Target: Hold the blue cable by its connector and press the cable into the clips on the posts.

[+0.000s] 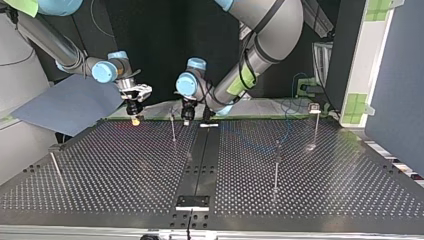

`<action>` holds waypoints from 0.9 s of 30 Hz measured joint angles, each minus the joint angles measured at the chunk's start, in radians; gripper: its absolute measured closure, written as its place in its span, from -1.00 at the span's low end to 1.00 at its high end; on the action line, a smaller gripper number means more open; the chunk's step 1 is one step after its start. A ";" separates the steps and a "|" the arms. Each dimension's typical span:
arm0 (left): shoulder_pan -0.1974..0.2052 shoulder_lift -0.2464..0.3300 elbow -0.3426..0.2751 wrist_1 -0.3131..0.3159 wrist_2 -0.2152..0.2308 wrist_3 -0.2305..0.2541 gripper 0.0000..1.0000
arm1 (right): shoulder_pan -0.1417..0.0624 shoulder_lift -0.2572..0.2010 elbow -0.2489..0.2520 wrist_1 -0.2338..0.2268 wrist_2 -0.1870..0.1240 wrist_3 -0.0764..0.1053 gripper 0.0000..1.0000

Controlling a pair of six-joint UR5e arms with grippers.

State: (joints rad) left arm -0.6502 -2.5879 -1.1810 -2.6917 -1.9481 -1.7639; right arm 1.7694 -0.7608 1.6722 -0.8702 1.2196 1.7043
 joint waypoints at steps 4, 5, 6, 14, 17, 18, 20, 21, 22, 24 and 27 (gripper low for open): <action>0.004 -0.027 0.011 -0.005 -0.004 0.001 1.00 | -0.003 0.002 0.000 -0.004 0.002 0.001 1.00; 0.005 -0.031 0.019 -0.010 -0.004 0.001 1.00 | -0.004 0.002 0.000 -0.006 0.003 0.002 1.00; 0.006 -0.033 0.026 -0.015 -0.004 0.002 1.00 | -0.004 0.002 0.000 -0.009 0.005 0.002 1.00; 0.010 -0.037 0.076 -0.041 0.006 0.002 1.00 | -0.011 0.005 -0.003 -0.025 0.035 0.013 1.00; 0.013 -0.037 0.085 -0.042 0.004 0.002 1.00 | -0.015 0.006 -0.005 -0.035 0.045 0.018 1.00; 0.015 -0.037 0.086 -0.042 0.004 0.002 1.00 | -0.016 0.006 -0.006 -0.037 0.047 0.020 1.00; 0.016 -0.037 0.089 -0.042 0.003 0.001 1.00 | -0.018 0.006 -0.009 -0.039 0.050 0.022 1.00; 0.017 -0.037 0.089 -0.042 0.003 0.001 1.00 | -0.019 0.006 -0.010 -0.039 0.051 0.023 1.00; 0.017 -0.037 0.090 -0.042 0.003 0.001 1.00 | -0.020 0.007 -0.011 -0.039 0.051 0.024 1.00; 0.019 -0.037 0.092 -0.042 0.001 0.002 1.00 | -0.021 0.008 -0.012 -0.038 0.052 0.024 1.00; 0.023 -0.038 0.093 -0.043 -0.001 0.008 1.00 | -0.021 0.008 -0.013 -0.038 0.052 0.025 1.00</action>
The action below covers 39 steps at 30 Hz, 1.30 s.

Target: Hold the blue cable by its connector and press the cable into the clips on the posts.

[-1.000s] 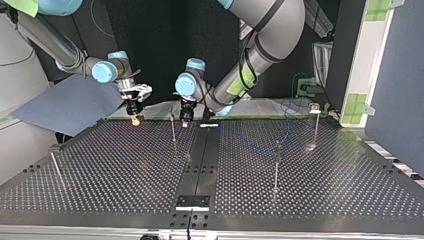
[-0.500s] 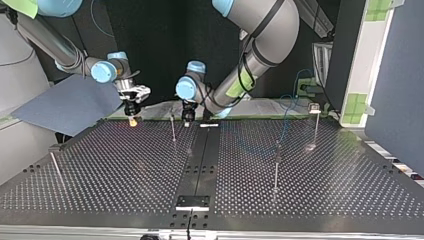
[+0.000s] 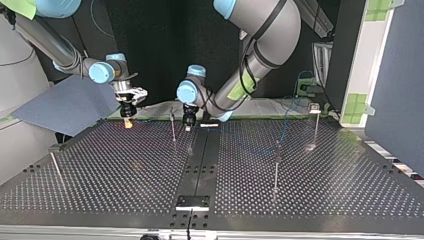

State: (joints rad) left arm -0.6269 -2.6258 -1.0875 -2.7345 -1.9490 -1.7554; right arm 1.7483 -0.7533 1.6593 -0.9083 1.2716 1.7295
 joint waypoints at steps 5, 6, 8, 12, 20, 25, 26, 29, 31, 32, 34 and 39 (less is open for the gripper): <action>0.000 0.000 0.000 -0.003 -0.002 0.021 0.38 | -0.001 0.001 -0.001 0.000 0.000 0.001 1.00; -0.002 0.001 0.001 -0.004 -0.003 0.025 0.38 | -0.001 0.001 -0.001 0.000 0.000 0.001 1.00; -0.006 0.001 0.001 -0.008 -0.009 0.035 -0.18 | -0.001 0.002 -0.001 0.000 0.000 0.001 1.00; -0.015 0.001 0.001 -0.015 -0.033 0.061 -0.67 | 0.000 0.002 0.000 0.001 0.000 0.001 1.00; -0.026 0.001 0.001 -0.036 -0.098 0.109 -1.00 | 0.000 0.004 0.000 0.002 -0.001 0.000 1.00; -0.026 0.001 0.001 -0.066 -0.113 0.116 -1.00 | -0.001 0.005 -0.001 0.001 0.000 0.001 1.00; -0.026 0.001 0.001 -0.075 -0.112 0.116 -1.00 | -0.001 0.005 -0.001 0.002 -0.001 0.001 1.00; -0.028 0.008 0.001 -0.100 -0.111 0.114 -1.00 | -0.001 0.005 -0.001 0.003 -0.001 0.001 1.00; -0.029 0.018 0.001 -0.116 -0.109 0.107 -1.00 | -0.002 0.006 -0.001 0.007 -0.002 0.001 1.00; -0.031 0.022 0.001 -0.127 -0.106 0.101 -1.00 | -0.002 0.006 -0.001 0.009 -0.002 0.000 1.00; -0.034 0.028 0.000 -0.144 -0.102 0.094 -1.00 | -0.002 0.006 0.000 0.014 -0.002 -0.001 1.00; -0.051 0.050 -0.024 -0.181 -0.096 0.087 -1.00 | -0.004 0.007 -0.001 0.028 -0.003 -0.002 1.00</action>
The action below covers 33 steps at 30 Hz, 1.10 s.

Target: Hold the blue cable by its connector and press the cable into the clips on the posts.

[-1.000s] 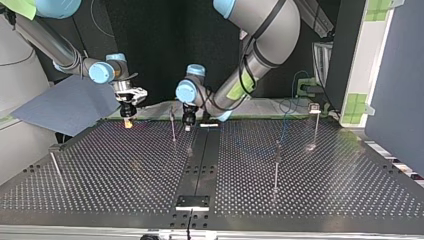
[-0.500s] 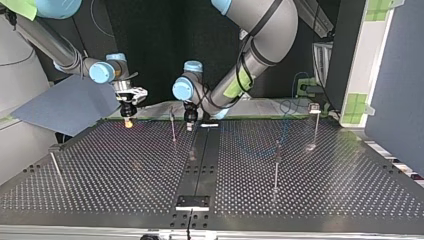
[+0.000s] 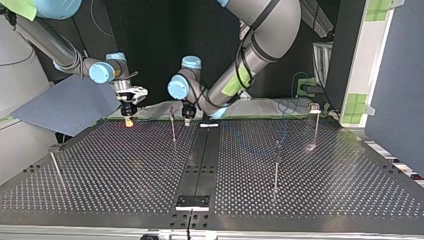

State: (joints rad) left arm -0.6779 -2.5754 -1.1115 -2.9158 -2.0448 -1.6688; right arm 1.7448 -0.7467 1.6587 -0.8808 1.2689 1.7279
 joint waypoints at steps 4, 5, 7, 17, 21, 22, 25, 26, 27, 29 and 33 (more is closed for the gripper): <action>-0.017 0.020 -0.032 0.002 0.002 0.000 -1.00 | -0.003 0.000 -0.001 0.003 0.000 0.001 1.00; -0.022 0.028 -0.042 0.007 0.002 0.000 -1.00 | -0.003 0.000 -0.001 0.003 0.000 0.001 1.00; -0.029 0.043 -0.059 0.018 0.003 0.000 -1.00 | -0.004 0.000 -0.001 0.003 0.000 0.002 1.00; -0.074 0.093 -0.157 0.085 0.001 -0.004 -1.00 | -0.007 0.000 -0.001 0.012 -0.002 0.003 1.00; -0.085 0.093 -0.175 0.088 0.001 -0.017 -1.00 | -0.008 0.000 -0.001 0.014 -0.002 0.003 1.00; -0.086 0.093 -0.177 0.089 0.001 -0.019 -1.00 | -0.008 0.000 -0.001 0.014 -0.002 0.003 1.00; -0.089 0.094 -0.179 0.098 0.005 -0.029 -1.00 | -0.009 0.000 -0.001 0.014 -0.002 0.003 1.00; -0.089 0.093 -0.179 0.104 0.006 -0.035 -1.00 | -0.009 0.000 -0.001 0.014 -0.002 0.003 1.00; -0.089 0.093 -0.179 0.109 0.006 -0.038 -1.00 | -0.009 0.000 -0.001 0.014 -0.003 0.003 1.00; -0.089 0.093 -0.179 0.121 0.006 -0.045 -1.00 | -0.009 0.000 -0.001 0.014 -0.004 0.003 1.00; -0.089 0.092 -0.179 0.149 0.003 -0.055 -1.00 | -0.010 0.000 -0.001 0.014 -0.006 0.003 1.00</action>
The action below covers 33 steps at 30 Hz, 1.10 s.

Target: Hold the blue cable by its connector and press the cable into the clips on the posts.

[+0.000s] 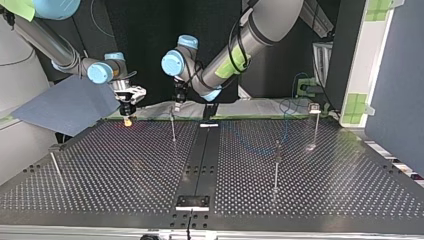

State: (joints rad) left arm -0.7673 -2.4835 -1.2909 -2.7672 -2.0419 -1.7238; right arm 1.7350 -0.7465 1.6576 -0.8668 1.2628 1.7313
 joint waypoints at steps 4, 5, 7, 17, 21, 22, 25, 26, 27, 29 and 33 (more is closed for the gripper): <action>0.000 -0.001 0.000 0.019 -0.002 -0.005 -1.00 | 0.000 0.000 0.000 0.000 0.000 0.001 1.00; 0.000 -0.001 0.000 0.022 -0.004 -0.007 -1.00 | 0.000 0.000 0.000 0.000 -0.001 0.001 1.00; 0.000 -0.002 0.000 0.024 -0.008 -0.010 -1.00 | 0.000 0.000 0.000 0.000 -0.001 0.002 1.00; -0.001 -0.002 0.000 0.039 -0.007 -0.014 -1.00 | 0.001 0.000 0.000 0.001 -0.002 0.002 1.00; -0.001 -0.002 0.000 0.039 -0.005 -0.014 -1.00 | 0.000 0.000 0.000 0.004 -0.002 0.002 1.00; -0.002 -0.002 0.000 0.038 -0.005 -0.014 -1.00 | 0.000 0.000 0.000 0.004 -0.002 0.002 1.00; -0.002 -0.002 0.000 0.035 -0.004 -0.013 -1.00 | 0.001 0.000 0.000 0.006 -0.002 0.002 1.00; -0.002 -0.002 0.000 0.032 -0.004 -0.013 -1.00 | 0.000 0.000 0.000 0.006 -0.002 0.002 1.00; -0.002 -0.002 0.000 0.029 -0.003 -0.012 -1.00 | 0.001 0.000 0.000 0.006 -0.002 0.002 1.00; -0.002 -0.002 0.000 0.020 -0.002 -0.009 -1.00 | 0.000 0.000 0.000 0.008 -0.002 0.002 1.00; -0.005 -0.001 0.000 -0.008 0.000 0.000 -1.00 | 0.000 0.000 0.000 0.011 -0.002 0.002 1.00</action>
State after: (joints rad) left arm -0.7724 -2.4846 -1.2911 -2.7748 -2.0417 -1.7240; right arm 1.7351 -0.7465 1.6576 -0.8556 1.2611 1.7330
